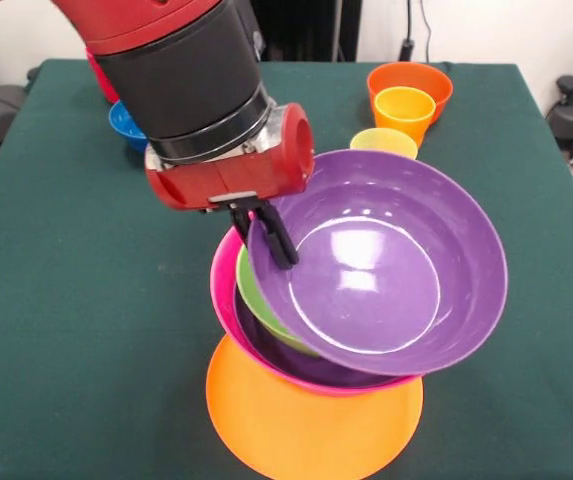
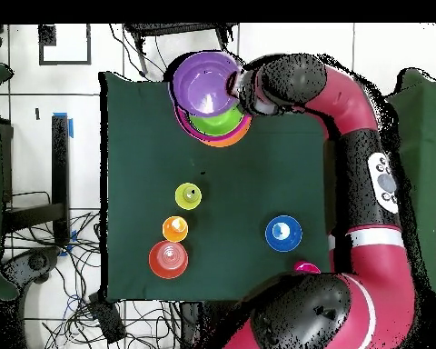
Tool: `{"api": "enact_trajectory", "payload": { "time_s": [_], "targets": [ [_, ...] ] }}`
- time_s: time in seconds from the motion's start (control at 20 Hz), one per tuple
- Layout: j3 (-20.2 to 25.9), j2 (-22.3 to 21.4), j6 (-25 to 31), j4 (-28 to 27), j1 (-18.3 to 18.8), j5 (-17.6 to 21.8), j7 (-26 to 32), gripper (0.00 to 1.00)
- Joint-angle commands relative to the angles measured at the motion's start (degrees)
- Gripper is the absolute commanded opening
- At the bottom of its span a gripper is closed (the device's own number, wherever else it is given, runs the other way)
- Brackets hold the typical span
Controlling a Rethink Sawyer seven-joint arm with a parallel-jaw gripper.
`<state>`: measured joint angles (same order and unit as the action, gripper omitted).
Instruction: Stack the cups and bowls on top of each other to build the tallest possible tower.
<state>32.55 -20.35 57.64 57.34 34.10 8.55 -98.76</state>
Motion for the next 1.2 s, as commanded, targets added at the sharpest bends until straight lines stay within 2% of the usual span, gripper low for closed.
{"api": "enact_trajectory", "payload": {
  "time_s": [0.05, 0.65, 1.0, 1.2],
  "targets": [
    [-1.45, 0.79, 5.33, -0.4, 0.72, 0.53, 2.5, 0.0],
    [-0.73, 1.1, 3.36, 2.67, 1.59, 0.23, 2.97, 0.0],
    [-0.29, -1.31, 2.02, 7.67, 3.35, -0.78, 3.12, 0.0],
    [-0.13, -1.8, 3.46, 8.61, 4.43, -1.36, 4.47, 0.0]
  ]
}}
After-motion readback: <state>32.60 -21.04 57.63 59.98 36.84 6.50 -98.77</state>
